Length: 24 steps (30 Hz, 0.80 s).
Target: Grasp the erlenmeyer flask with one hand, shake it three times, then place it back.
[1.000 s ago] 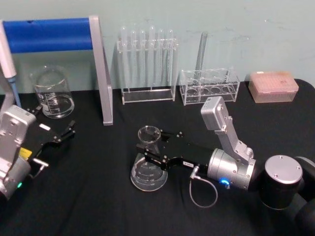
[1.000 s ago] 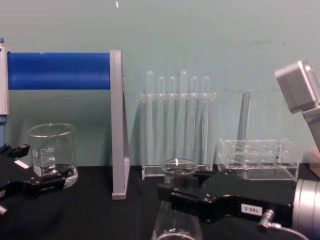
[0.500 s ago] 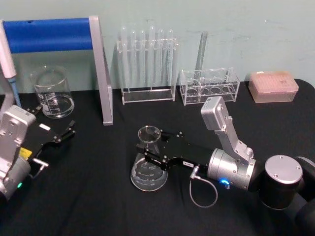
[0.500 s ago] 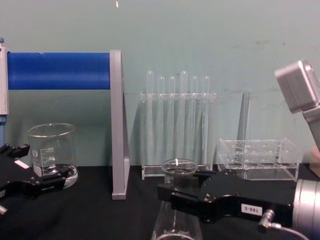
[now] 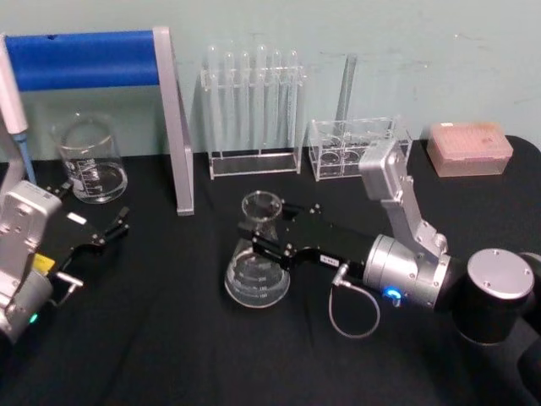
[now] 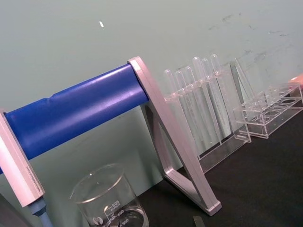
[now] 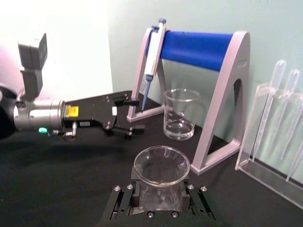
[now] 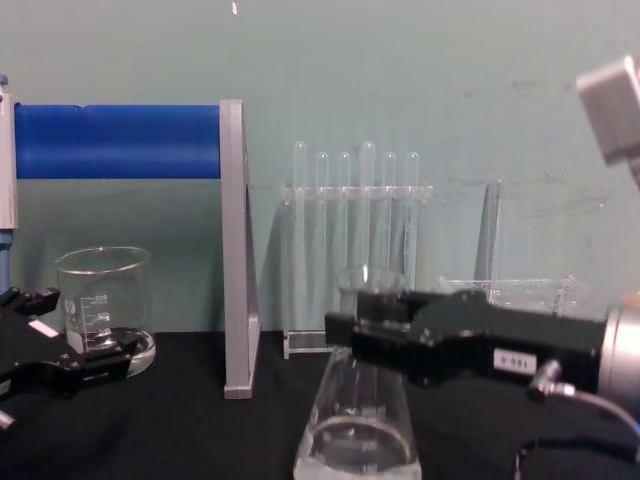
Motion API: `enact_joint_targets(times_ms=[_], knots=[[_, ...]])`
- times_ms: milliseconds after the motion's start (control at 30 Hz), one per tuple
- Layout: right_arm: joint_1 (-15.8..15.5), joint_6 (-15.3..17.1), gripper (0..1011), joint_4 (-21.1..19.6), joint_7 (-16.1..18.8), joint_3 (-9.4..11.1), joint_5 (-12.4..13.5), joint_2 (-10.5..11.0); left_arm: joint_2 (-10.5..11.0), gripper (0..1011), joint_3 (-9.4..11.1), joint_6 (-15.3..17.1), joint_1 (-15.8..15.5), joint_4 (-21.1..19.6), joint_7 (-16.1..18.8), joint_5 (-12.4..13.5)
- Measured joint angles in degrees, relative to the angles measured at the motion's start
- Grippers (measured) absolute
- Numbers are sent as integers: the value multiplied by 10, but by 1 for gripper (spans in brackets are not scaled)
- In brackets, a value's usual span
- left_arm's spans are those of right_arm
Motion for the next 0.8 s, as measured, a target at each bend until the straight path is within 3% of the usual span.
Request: enact_joint_targets(times_ms=[433, 800], knots=[[-1, 40, 449, -81, -28, 16, 23, 16, 0, 1001, 0, 0, 0, 0, 0, 0], [1, 42, 449, -97, -37, 16, 29, 22, 0, 1001, 0, 0, 0, 0, 0, 0]])
